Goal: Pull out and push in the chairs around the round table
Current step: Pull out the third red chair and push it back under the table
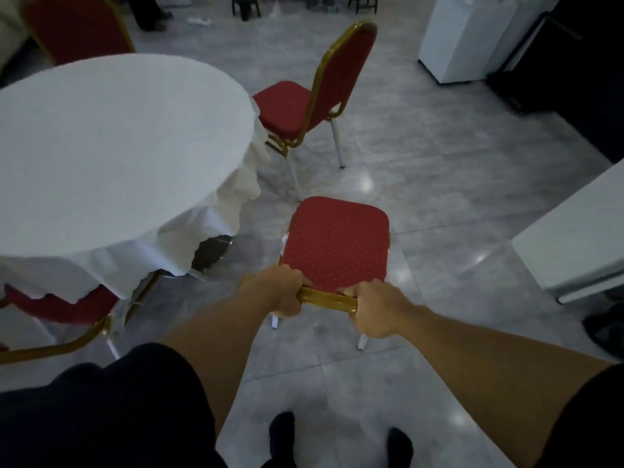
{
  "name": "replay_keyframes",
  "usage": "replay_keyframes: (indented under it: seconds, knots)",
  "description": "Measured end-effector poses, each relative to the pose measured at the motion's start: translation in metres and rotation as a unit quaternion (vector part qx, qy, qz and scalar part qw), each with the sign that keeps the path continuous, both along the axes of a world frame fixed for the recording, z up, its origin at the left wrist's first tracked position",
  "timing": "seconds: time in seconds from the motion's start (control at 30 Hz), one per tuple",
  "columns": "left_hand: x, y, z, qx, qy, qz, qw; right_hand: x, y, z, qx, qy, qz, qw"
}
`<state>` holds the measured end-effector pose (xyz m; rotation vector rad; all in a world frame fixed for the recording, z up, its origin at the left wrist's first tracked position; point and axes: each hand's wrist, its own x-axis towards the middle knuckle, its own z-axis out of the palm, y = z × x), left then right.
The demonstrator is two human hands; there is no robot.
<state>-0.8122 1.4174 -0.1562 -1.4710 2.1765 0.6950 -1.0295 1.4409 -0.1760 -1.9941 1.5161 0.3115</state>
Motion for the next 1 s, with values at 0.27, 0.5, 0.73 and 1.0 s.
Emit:
replay_keyframes:
  seconds: [0.27, 0.5, 0.73, 1.0]
  knots:
    - [-0.061, 0.033, -0.010, -0.023, 0.024, 0.117, 0.993, -0.062, -0.018, -0.003, -0.001, 0.005, 0.106, 0.994]
    - [-0.107, 0.051, -0.018, -0.033, 0.044, 0.191, 0.980, -0.103, -0.040, -0.006, 0.006, 0.004, 0.196, 0.981]
    - [-0.120, 0.052, -0.014, -0.033, 0.049, 0.256, 0.965, -0.109, -0.064, -0.008, 0.008, -0.007, 0.245, 0.969]
    - [-0.156, 0.057, -0.013, -0.019, 0.043, 0.321, 0.946, -0.131, -0.089, -0.010, 0.009, -0.025, 0.315, 0.949]
